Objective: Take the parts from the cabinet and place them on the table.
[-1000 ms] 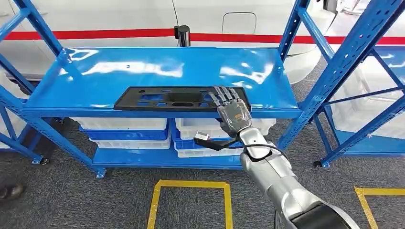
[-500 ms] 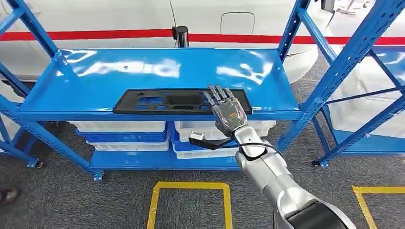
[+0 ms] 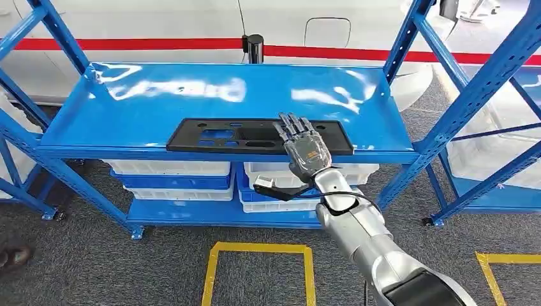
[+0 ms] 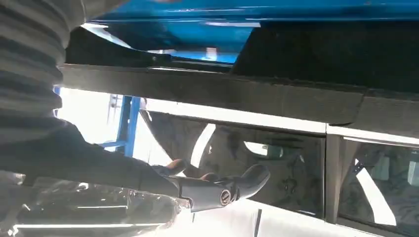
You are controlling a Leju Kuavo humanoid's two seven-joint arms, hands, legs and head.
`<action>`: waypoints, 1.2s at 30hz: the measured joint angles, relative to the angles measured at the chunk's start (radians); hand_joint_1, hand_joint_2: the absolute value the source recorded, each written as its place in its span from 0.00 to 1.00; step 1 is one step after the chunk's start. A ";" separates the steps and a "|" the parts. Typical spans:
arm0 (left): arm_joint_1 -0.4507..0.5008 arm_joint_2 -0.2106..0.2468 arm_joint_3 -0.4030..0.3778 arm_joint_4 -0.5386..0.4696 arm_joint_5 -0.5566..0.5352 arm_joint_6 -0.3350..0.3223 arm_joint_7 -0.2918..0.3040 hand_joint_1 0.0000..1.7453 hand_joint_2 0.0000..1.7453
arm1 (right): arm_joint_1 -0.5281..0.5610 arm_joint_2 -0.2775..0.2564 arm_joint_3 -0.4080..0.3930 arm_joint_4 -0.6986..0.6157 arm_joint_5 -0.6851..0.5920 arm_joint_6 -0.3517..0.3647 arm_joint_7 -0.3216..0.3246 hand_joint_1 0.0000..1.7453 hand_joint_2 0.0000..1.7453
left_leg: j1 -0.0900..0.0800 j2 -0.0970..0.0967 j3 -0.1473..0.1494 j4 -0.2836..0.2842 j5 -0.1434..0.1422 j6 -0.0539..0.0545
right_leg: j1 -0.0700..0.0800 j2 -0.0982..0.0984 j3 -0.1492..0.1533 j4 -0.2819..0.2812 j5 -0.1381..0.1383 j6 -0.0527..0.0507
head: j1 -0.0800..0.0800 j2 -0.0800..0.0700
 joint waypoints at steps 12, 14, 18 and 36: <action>0.001 -0.002 0.001 0.000 -0.004 0.043 -0.039 0.00 0.00 | -0.001 -0.002 0.000 0.000 0.004 -0.007 0.002 1.00 1.00 | 0.003 0.000 0.001 0.000 0.000 0.000 | 0.001 0.000 -0.001 0.001 0.000 0.000 | 0.000 0.000; 0.001 -0.004 0.002 0.000 -0.006 0.084 -0.062 0.00 0.00 | -0.002 -0.003 0.000 0.000 0.006 -0.014 0.003 1.00 0.00 | 0.003 0.000 0.000 0.000 0.000 0.000 | 0.002 0.000 -0.001 0.001 0.000 0.000 | 0.000 0.000; 0.000 -0.010 0.017 0.000 -0.008 0.170 -0.177 0.00 0.00 | -0.004 -0.008 0.000 0.000 0.013 -0.027 0.003 1.00 0.00 | 0.003 0.000 0.001 0.000 0.000 0.000 | 0.002 0.000 0.000 0.001 -0.002 0.003 | 0.000 0.000; 0.000 -0.022 0.042 0.000 -0.022 0.182 -0.221 0.00 0.00 | -0.007 -0.016 0.000 0.003 0.021 -0.032 -0.001 1.00 0.00 | 0.003 0.000 0.001 0.000 0.000 0.000 | 0.002 0.000 0.001 0.001 -0.002 0.003 | 0.000 0.000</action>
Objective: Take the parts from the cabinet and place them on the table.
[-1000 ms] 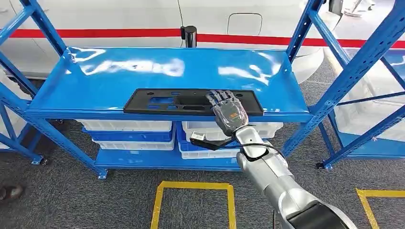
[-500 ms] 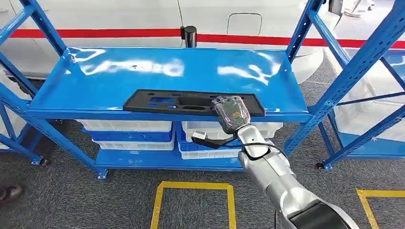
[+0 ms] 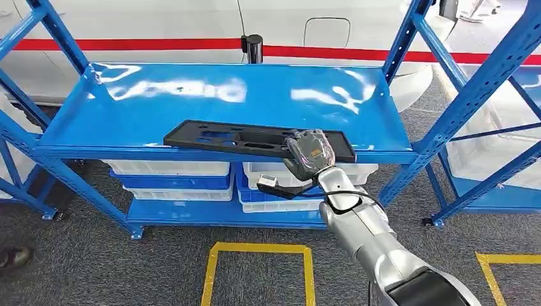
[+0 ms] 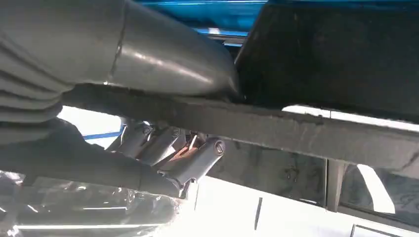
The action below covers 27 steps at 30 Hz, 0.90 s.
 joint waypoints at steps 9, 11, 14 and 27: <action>0.000 0.000 0.004 0.000 0.000 0.024 -0.020 0.00 1.00 | 0.000 -0.002 0.000 0.000 0.000 -0.005 -0.006 1.00 0.00 | 0.000 0.000 0.000 0.000 0.000 0.000 | 0.000 0.000 0.000 0.000 0.000 0.000 | 0.000 0.000; 0.000 0.000 0.008 0.000 0.002 0.024 -0.031 0.00 1.00 | 0.000 -0.003 0.000 0.000 -0.001 -0.008 -0.013 1.00 0.00 | 0.000 0.000 0.000 0.000 0.000 0.000 | 0.000 0.000 0.000 0.000 0.000 0.000 | 0.000 0.000; -0.002 0.000 0.011 0.000 -0.001 0.019 -0.039 0.00 1.00 | 0.000 -0.006 0.000 0.000 -0.008 -0.012 -0.021 1.00 0.00 | 0.000 0.000 0.000 0.000 0.000 0.000 | 0.000 0.000 0.000 0.000 0.000 0.000 | 0.000 0.000; -0.004 0.001 0.034 0.000 0.005 -0.034 0.112 0.00 1.00 | 0.015 -0.122 -0.050 -0.305 -0.451 0.194 -0.371 1.00 0.00 | 0.000 0.000 0.000 0.000 0.000 0.000 | 0.000 0.000 0.000 0.000 0.000 0.001 | 0.000 0.000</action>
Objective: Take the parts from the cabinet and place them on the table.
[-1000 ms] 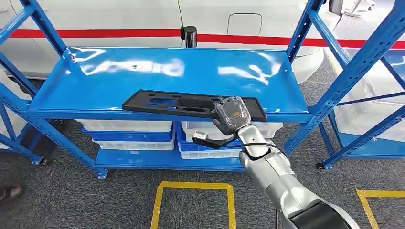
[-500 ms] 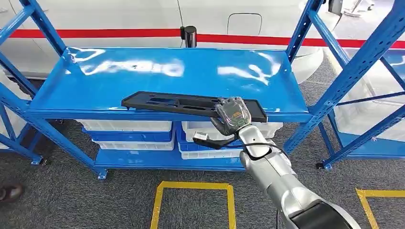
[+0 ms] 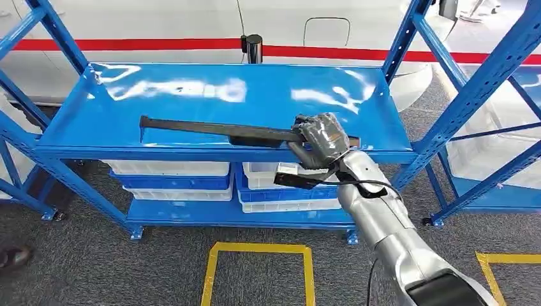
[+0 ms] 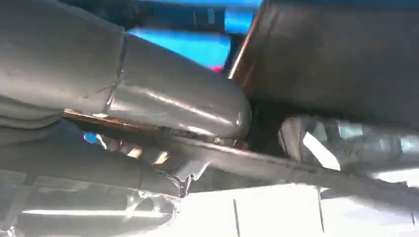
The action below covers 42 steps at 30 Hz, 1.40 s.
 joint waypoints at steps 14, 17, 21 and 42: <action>-0.013 0.005 0.013 -0.001 -0.009 -0.063 0.076 0.00 1.00 | 0.021 -0.077 -0.032 -0.181 0.029 0.019 0.070 1.00 0.00 | -0.013 0.000 -0.002 0.009 -0.009 0.018 | -0.017 0.000 0.000 -0.003 0.001 0.017 | -0.001 0.000; -0.018 0.003 0.013 -0.001 -0.010 -0.067 0.078 0.00 1.00 | 0.026 -0.085 -0.039 -0.199 0.034 0.019 0.073 1.00 0.00 | -0.006 0.008 0.004 -0.008 0.010 0.042 | -0.019 -0.001 -0.009 0.011 -0.011 0.025 | 0.000 0.000; -0.020 0.004 0.013 -0.001 -0.021 -0.069 0.078 0.00 1.00 | 0.038 -0.094 -0.049 -0.205 0.041 0.019 0.080 1.00 0.00 | -0.009 0.008 -0.004 -0.009 0.016 0.052 | -0.009 -0.002 -0.132 0.298 -0.146 -0.005 | 0.009 0.000; -0.019 0.005 0.026 -0.002 -0.027 -0.076 0.088 0.00 1.00 | 0.060 -0.102 -0.078 -0.233 0.068 0.022 0.087 1.00 0.00 | 0.024 0.012 0.063 0.060 -0.068 -0.029 | -0.014 -0.008 -0.053 0.036 0.028 -0.022 | 0.008 0.000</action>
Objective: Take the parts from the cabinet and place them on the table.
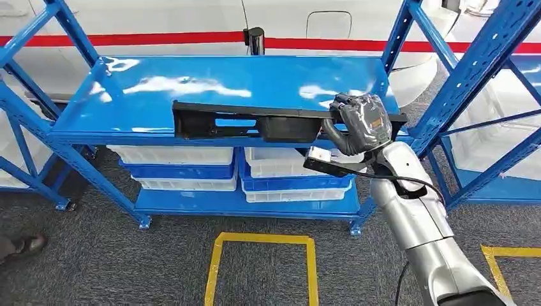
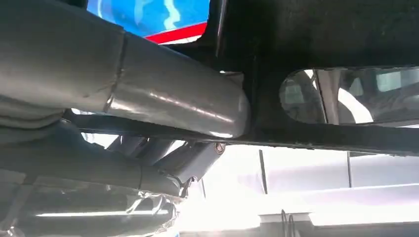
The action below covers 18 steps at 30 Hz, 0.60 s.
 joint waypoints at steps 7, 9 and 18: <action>-0.005 -0.001 0.003 0.000 0.000 -0.002 0.000 0.00 1.00 | 0.000 -0.005 -0.021 -0.004 -0.001 0.000 -0.003 1.00 0.00 | -0.021 0.004 -0.018 -0.061 0.037 0.067 | 0.006 -0.002 -0.054 0.061 -0.046 0.028 | 0.009 0.000; -0.006 0.000 0.004 0.000 -0.001 -0.002 -0.002 0.00 1.00 | 0.002 -0.008 -0.022 -0.004 -0.001 -0.001 -0.003 1.00 0.00 | -0.025 0.004 -0.045 -0.061 0.058 0.072 | 0.006 -0.001 -0.102 0.222 -0.140 0.013 | 0.013 0.000; -0.006 -0.005 0.007 0.000 -0.019 0.000 -0.007 0.00 1.00 | 0.044 -0.018 -0.046 -0.034 0.020 -0.024 -0.003 1.00 0.00 | -0.040 0.004 -0.124 -0.056 0.140 0.050 | 0.033 0.000 0.126 -0.033 -0.102 0.018 | 0.016 0.000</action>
